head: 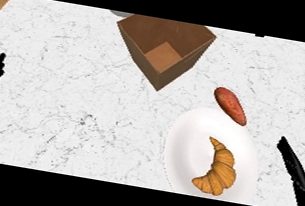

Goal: Pick the croissant from the plate and place it in the cardboard box

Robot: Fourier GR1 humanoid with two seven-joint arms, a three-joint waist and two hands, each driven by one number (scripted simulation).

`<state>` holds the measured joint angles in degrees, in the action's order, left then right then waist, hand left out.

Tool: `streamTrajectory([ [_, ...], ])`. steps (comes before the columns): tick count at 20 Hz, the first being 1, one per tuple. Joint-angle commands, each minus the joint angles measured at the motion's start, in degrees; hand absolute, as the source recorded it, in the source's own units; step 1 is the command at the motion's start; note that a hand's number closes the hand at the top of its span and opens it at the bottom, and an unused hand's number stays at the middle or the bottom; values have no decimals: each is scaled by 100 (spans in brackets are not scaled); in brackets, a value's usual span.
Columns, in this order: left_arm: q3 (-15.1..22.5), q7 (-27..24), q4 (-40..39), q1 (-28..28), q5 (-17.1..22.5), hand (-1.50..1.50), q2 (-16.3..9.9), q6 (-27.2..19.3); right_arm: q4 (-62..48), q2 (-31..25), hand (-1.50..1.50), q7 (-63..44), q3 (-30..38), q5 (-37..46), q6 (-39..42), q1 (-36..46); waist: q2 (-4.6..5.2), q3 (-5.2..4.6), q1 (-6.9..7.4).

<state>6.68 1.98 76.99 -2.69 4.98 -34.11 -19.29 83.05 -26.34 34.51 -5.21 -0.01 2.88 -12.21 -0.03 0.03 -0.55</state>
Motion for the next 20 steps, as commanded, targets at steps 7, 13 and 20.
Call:
streamTrajectory([
  [7,-96,-2,-121,-126,-152,0,-37,116,1019,-1549,-150,-1654,-401,1353,638,218,-5,-17,65],
  [13,-95,82,-525,-608,-245,0,164,198,1001,-1748,-150,-2958,-922,1844,1504,1028,23,-12,75],
  [20,-253,69,-267,-336,-478,0,308,231,1151,-721,-150,-4217,-1482,2362,1856,1610,-4,-3,87],
])
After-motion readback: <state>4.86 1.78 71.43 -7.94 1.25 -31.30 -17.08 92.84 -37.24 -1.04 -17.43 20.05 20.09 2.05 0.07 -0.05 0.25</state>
